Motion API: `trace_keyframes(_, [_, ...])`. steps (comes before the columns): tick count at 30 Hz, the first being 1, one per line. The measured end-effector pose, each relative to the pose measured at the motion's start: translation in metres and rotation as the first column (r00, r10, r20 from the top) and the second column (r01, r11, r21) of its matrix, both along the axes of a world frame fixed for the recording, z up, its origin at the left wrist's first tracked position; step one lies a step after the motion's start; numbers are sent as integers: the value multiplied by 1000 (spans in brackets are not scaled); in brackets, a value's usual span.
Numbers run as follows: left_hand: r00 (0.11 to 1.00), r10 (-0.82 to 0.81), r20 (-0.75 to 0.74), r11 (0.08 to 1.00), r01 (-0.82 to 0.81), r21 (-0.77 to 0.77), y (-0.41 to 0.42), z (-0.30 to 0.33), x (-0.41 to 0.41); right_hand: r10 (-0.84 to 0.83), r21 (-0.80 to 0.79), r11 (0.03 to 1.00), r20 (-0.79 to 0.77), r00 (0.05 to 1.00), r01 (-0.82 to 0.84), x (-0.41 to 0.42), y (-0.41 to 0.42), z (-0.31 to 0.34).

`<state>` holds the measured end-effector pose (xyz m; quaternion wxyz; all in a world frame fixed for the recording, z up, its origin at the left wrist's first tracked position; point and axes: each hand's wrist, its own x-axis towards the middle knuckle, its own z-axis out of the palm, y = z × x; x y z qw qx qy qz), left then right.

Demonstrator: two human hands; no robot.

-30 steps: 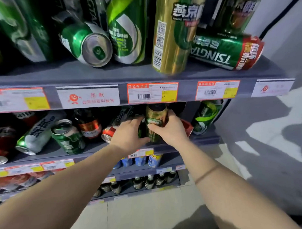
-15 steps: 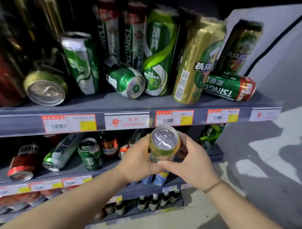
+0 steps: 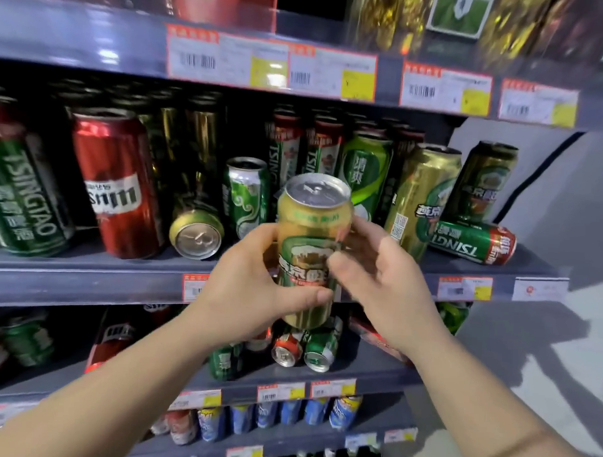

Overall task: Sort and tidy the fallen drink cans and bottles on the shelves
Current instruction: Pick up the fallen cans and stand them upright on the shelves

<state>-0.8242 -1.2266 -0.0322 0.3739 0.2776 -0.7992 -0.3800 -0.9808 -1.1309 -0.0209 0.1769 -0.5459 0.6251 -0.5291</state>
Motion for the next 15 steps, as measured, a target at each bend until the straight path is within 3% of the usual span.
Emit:
trace_keyframes(2, [999, 36, -10, 999, -36, -31, -5, 10, 9, -91, -4, 996, -28, 995, 91, -2, -7, -1])
trace_keyframes(4, [996, 78, -35, 996, -79, -43, -9, 19, 17, -241, 48, 965, -208, 948, 256, -7, -19, -7])
trace_keyframes(10, [975, 205, -86, 978, -207, -24, -18, 28, 31, -372, 144, 808, -629, 683, 572, 0, -68, -22])
trace_keyframes(15, [961, 264, -85, 964, -267, -22, -23, 30, 30, -459, 102, 769, -599, 656, 631, 14, -86, -19])
